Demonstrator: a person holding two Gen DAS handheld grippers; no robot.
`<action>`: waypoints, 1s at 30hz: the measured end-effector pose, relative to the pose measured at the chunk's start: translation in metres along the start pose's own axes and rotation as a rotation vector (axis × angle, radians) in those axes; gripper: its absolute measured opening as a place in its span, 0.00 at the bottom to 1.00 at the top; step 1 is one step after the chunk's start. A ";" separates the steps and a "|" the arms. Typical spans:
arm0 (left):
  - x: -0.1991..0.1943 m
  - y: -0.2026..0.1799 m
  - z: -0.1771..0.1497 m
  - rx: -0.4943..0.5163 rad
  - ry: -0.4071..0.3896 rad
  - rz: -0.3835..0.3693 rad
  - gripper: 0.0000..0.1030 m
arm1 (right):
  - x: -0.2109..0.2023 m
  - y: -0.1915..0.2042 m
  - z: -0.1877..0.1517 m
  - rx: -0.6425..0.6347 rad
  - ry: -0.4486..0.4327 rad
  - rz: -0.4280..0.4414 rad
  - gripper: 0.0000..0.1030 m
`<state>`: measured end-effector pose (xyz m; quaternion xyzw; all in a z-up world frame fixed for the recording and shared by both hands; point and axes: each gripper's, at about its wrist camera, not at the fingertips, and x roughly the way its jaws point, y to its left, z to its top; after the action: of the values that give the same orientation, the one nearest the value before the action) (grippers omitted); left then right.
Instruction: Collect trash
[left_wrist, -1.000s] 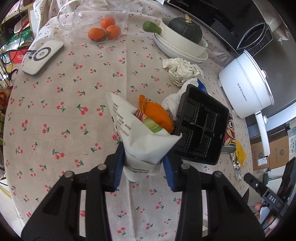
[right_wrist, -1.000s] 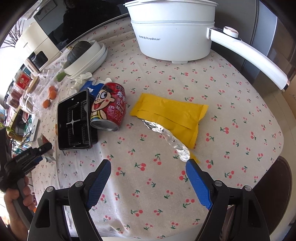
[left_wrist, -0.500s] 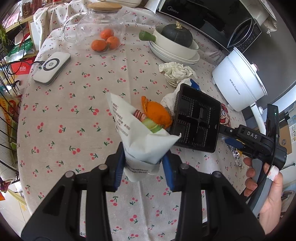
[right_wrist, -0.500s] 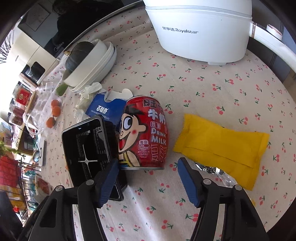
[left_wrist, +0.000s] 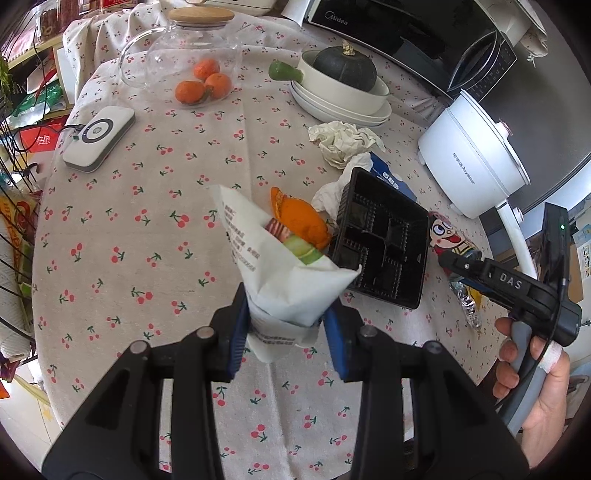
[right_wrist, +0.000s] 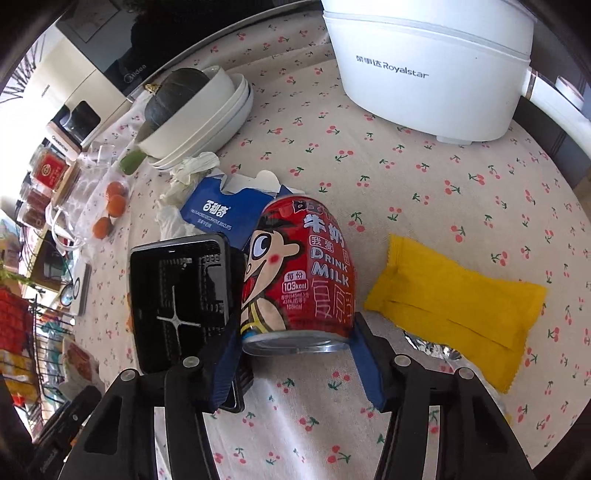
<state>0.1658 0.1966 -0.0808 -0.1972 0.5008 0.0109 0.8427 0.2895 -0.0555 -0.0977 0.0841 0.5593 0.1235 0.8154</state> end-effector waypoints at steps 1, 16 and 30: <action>-0.001 -0.002 -0.001 0.005 -0.002 -0.002 0.38 | -0.008 -0.001 -0.003 -0.014 -0.009 0.005 0.55; -0.004 -0.053 -0.025 0.101 0.008 -0.024 0.38 | -0.076 -0.077 -0.062 0.034 -0.019 0.033 0.29; -0.005 -0.036 -0.012 0.114 -0.011 0.030 0.38 | -0.044 -0.061 0.004 0.020 -0.076 -0.036 0.65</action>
<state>0.1606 0.1601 -0.0697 -0.1412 0.4989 -0.0038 0.8551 0.2845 -0.1271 -0.0738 0.0868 0.5306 0.0997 0.8373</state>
